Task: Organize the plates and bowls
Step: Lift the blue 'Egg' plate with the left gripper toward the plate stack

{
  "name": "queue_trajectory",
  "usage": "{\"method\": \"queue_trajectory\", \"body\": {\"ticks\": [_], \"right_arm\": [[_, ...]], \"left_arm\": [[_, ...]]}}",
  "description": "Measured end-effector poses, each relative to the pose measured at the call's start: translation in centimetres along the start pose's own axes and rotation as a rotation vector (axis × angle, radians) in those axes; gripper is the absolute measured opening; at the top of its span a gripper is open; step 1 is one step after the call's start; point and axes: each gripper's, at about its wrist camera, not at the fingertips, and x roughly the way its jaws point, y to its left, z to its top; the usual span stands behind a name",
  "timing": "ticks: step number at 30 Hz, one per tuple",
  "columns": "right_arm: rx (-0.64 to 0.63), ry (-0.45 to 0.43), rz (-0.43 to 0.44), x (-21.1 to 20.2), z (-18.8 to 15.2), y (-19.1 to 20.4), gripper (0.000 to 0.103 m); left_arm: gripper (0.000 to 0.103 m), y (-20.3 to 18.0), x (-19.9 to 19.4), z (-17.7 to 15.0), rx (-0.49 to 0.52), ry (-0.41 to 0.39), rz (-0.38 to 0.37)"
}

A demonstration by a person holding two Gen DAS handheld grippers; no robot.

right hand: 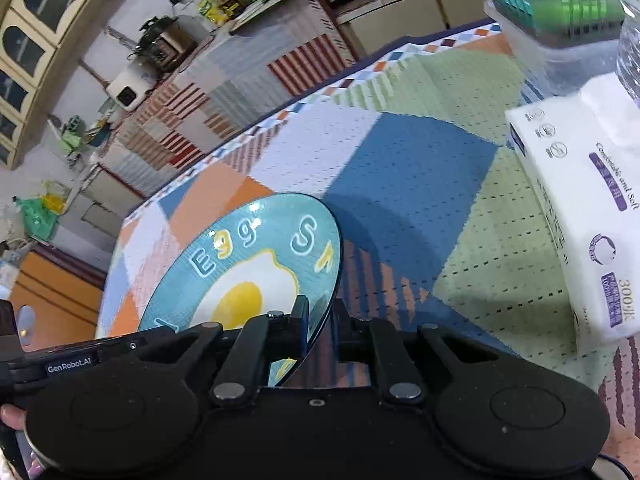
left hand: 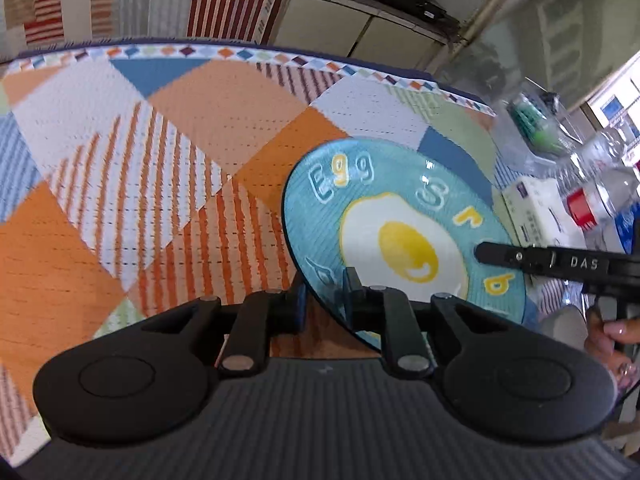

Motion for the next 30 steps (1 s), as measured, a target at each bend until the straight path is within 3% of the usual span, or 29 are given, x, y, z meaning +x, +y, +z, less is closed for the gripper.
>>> {"method": "queue_trajectory", "body": {"ticks": [7, 14, 18, 30], "right_arm": [[-0.119, -0.033, 0.028, -3.8, -1.0, 3.7, 0.017], [-0.267, -0.049, 0.058, -7.6, -3.5, 8.9, 0.019], [-0.287, -0.075, 0.095, -9.8, -5.9, 10.8, 0.02], [-0.4, -0.063, 0.092, -13.4, -11.2, 15.0, 0.021]], "left_arm": [[0.016, 0.4, -5.4, -0.9, -0.013, -0.013, -0.039], [0.015, 0.5, -12.8, -2.7, -0.01, -0.067, -0.034], [0.015, 0.2, -16.4, -4.7, 0.028, -0.091, -0.013], [0.016, 1.3, -21.5, -10.9, -0.026, -0.113, -0.01]]}}
